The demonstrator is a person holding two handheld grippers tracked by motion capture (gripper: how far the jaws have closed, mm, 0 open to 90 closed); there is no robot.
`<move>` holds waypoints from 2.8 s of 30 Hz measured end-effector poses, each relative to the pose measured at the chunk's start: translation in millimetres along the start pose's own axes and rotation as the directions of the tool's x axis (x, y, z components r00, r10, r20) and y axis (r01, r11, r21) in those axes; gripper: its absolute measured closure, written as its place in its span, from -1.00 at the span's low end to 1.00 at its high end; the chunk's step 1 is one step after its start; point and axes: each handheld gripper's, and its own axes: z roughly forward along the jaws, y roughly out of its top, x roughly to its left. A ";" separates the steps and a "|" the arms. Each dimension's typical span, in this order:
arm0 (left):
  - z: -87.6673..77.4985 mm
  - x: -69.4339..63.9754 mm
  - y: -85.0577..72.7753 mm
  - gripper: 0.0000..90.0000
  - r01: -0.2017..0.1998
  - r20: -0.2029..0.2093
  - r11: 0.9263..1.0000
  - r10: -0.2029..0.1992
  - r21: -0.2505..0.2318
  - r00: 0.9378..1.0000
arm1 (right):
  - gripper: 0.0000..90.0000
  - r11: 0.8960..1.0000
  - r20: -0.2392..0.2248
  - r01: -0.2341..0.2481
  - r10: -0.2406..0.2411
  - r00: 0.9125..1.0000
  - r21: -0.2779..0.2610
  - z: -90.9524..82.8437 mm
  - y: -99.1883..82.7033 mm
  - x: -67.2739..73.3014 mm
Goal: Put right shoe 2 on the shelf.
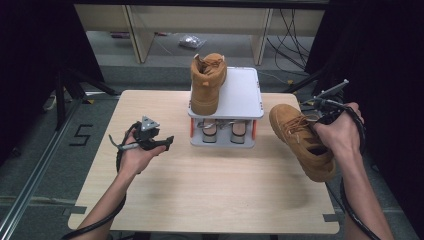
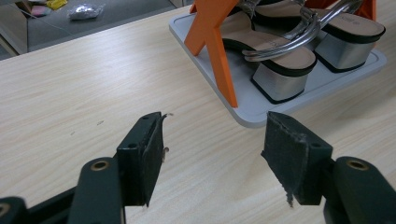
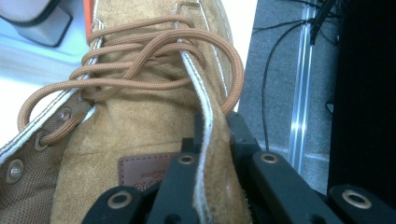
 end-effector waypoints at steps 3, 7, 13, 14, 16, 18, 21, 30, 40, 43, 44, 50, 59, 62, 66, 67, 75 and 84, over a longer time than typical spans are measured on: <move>-0.7 -0.2 0.0 -0.17 -0.007 0.003 1.000 0.007 0.004 1.000 | 0.91 1.000 0.009 0.018 -0.018 1.000 -0.011 -1.1 6.2 -0.2; 0.0 0.2 -0.4 -0.17 -0.007 0.009 1.000 0.007 0.004 1.000 | 0.91 1.000 0.008 -0.010 0.010 1.000 -0.020 -4.3 14.3 2.2; 0.7 -0.3 -1.3 -0.17 0.004 0.012 1.000 -0.004 -0.002 1.000 | 0.91 0.999 0.021 -0.033 0.034 0.999 -0.035 -9.1 27.4 4.3; 0.5 -0.4 -1.5 -0.17 0.005 0.008 1.000 -0.005 -0.003 1.000 | 0.91 0.999 0.023 -0.030 0.031 0.999 -0.036 -9.6 29.5 4.2; 0.0 0.2 -1.8 -0.17 0.001 0.008 1.000 -0.001 0.000 1.000 | 0.91 0.999 0.026 -0.035 0.036 0.999 -0.034 -10.3 33.5 4.8; 1.0 -1.0 -2.3 -0.17 0.027 0.004 0.999 -0.027 -0.019 1.000 | 0.91 0.999 0.021 -0.013 0.014 1.000 -0.046 -9.6 37.9 3.2; 0.5 -0.3 -2.5 -0.17 0.024 0.006 1.000 -0.024 -0.018 1.000 | 0.91 0.998 0.026 -0.040 0.042 0.999 -0.041 -11.3 41.9 6.2; 0.8 -0.7 -2.9 -0.17 0.023 0.005 1.000 -0.023 -0.017 1.000 | 0.91 0.998 0.036 -0.017 0.019 0.999 -0.063 -16.5 51.5 4.9; 0.4 -0.7 -3.0 -0.17 0.020 0.008 1.000 -0.020 -0.019 1.000 | 0.91 0.996 0.041 -0.035 0.038 0.998 -0.077 -25.0 64.2 10.5; 0.8 -0.6 -3.8 -0.17 0.023 0.008 1.000 -0.023 -0.020 1.000 | 0.91 0.996 0.035 -0.025 0.028 0.999 -0.085 -26.2 68.5 11.3; 0.9 -0.6 -4.1 -0.17 0.024 0.007 1.000 -0.024 -0.019 1.000 | 0.91 0.996 0.042 -0.025 0.029 0.999 -0.085 -27.1 69.8 12.1; 1.7 -0.6 -4.9 -0.17 0.023 0.011 1.000 -0.023 -0.016 1.000 | 0.91 0.995 0.046 -0.012 0.016 0.999 -0.097 -32.4 76.4 11.9; 0.3 -0.4 -4.8 -0.17 0.006 0.010 1.000 -0.006 -0.001 1.000 | 0.91 0.994 0.045 -0.015 0.020 0.999 -0.110 -40.0 85.9 18.2; -0.1 0.0 -5.1 -0.17 0.006 0.007 1.000 -0.006 -0.002 1.000 | 0.91 0.994 0.040 -0.013 0.017 0.999 -0.112 -41.1 88.8 20.9; 0.6 0.5 -5.9 -0.17 0.015 0.007 1.000 -0.015 -0.011 1.000 | 0.91 0.993 0.042 -0.004 0.010 0.999 -0.122 -43.1 92.6 23.8; -0.3 1.7 -5.9 -0.17 0.001 0.008 1.000 -0.001 0.001 1.000 | 0.91 0.992 0.040 -0.006 0.011 0.999 -0.122 -43.8 93.7 24.3; -0.6 1.9 -6.3 -0.17 0.001 0.007 1.000 -0.001 0.003 1.000 | 0.91 0.991 0.041 -0.013 0.019 0.999 -0.134 -51.3 99.2 28.0; -0.9 2.1 -6.0 -0.17 0.005 0.003 1.000 -0.005 -0.002 1.000 | 0.91 0.990 0.029 0.001 0.003 1.000 -0.143 -52.5 107.2 37.4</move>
